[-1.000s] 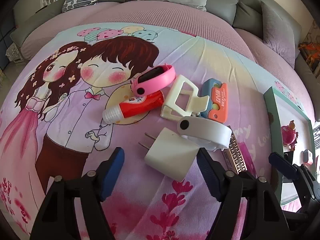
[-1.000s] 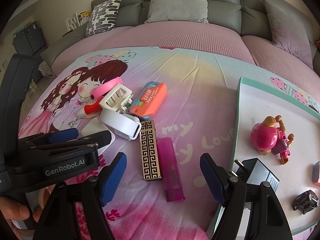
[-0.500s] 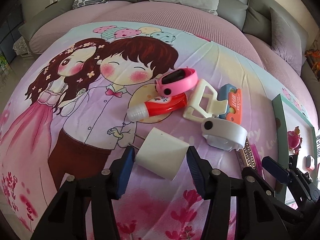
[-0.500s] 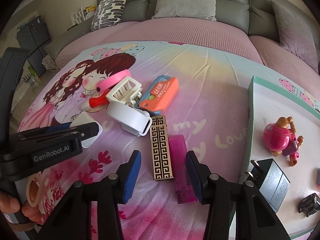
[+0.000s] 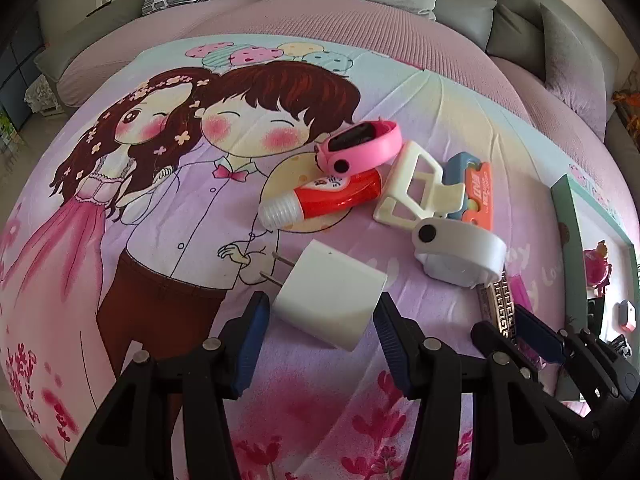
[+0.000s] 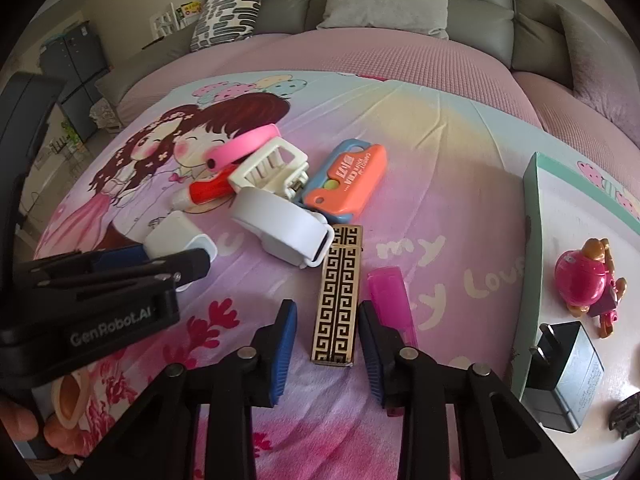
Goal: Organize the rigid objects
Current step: 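Grasp the white power adapter with the left tool while the right tool grasps the gold-black patterned bar, then carry the adapter and patterned bar into the green tray and open both tools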
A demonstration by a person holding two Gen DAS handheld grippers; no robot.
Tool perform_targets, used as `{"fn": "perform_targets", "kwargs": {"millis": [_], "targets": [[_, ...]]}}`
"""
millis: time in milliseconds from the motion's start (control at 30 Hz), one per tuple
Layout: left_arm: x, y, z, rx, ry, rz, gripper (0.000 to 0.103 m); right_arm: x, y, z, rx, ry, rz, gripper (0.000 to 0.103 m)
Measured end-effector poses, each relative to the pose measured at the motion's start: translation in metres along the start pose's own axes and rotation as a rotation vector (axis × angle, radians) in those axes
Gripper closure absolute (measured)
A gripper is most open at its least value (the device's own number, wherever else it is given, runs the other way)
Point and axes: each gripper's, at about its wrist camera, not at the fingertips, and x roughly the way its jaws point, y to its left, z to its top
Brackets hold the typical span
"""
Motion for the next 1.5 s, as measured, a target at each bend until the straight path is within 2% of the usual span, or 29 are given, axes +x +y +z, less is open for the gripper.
{"fn": "perform_targets", "kwargs": {"millis": [667,800,1067,1300,1500], "targets": [[0.006,-0.012,-0.001,0.038,-0.002,0.045,0.051,0.007,0.003,-0.001,0.008,-0.028,-0.033,0.072],[0.007,-0.014,0.002,0.035,-0.013,0.052,0.052,0.006,0.0,-0.002,0.01,-0.032,-0.035,0.079],[0.006,-0.02,0.007,0.026,-0.018,0.077,0.052,0.002,-0.007,-0.003,0.051,-0.04,0.0,0.081],[-0.005,-0.025,0.009,0.034,-0.05,0.086,0.052,-0.008,-0.015,-0.003,0.08,-0.055,0.02,0.081],[-0.03,-0.024,0.012,0.023,-0.124,0.101,0.052,-0.038,-0.021,0.001,0.097,-0.138,0.015,0.081]]}}
